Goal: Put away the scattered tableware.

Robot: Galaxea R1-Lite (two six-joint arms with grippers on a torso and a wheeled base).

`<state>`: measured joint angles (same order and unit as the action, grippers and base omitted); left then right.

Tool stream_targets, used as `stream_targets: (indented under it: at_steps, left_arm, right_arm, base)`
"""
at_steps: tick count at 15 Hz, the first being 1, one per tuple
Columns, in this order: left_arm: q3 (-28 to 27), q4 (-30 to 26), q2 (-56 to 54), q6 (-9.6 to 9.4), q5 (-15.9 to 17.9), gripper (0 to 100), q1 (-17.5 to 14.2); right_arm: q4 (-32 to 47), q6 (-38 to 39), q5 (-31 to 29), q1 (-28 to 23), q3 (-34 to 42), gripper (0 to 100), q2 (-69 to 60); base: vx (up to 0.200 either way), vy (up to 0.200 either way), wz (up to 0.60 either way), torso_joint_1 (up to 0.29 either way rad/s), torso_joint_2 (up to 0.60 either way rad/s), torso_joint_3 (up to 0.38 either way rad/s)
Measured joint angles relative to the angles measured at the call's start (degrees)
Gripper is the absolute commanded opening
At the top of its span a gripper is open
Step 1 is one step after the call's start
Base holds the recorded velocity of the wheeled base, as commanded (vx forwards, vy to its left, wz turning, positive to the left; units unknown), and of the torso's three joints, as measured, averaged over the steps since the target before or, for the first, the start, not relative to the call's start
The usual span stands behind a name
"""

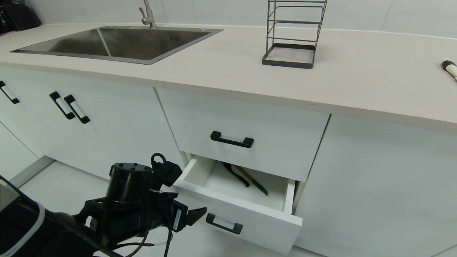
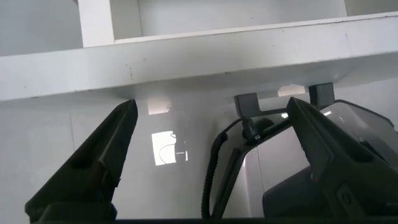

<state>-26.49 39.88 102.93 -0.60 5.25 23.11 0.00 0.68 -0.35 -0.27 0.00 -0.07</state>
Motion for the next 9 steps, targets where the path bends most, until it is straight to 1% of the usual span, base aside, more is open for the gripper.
stream_targets:
  at_steps: [4, 9]
  left_arm:
    - [-2.56, 0.11, 1.67, 0.00, 0.02, 100, 0.26]
    - [-4.84, 2.40, 4.13, 0.05, 0.10, 100, 0.21]
  right_arm:
    - [0.00, 0.02, 0.00, 0.00, 0.00, 100, 0.00]
    - [0.00, 0.02, 0.02, 0.00, 0.00, 100, 0.00]
  base:
    - [0.000, 0.000, 0.00, 0.000, 0.00, 0.000]
    - [0.000, 0.000, 0.00, 0.000, 0.00, 0.000]
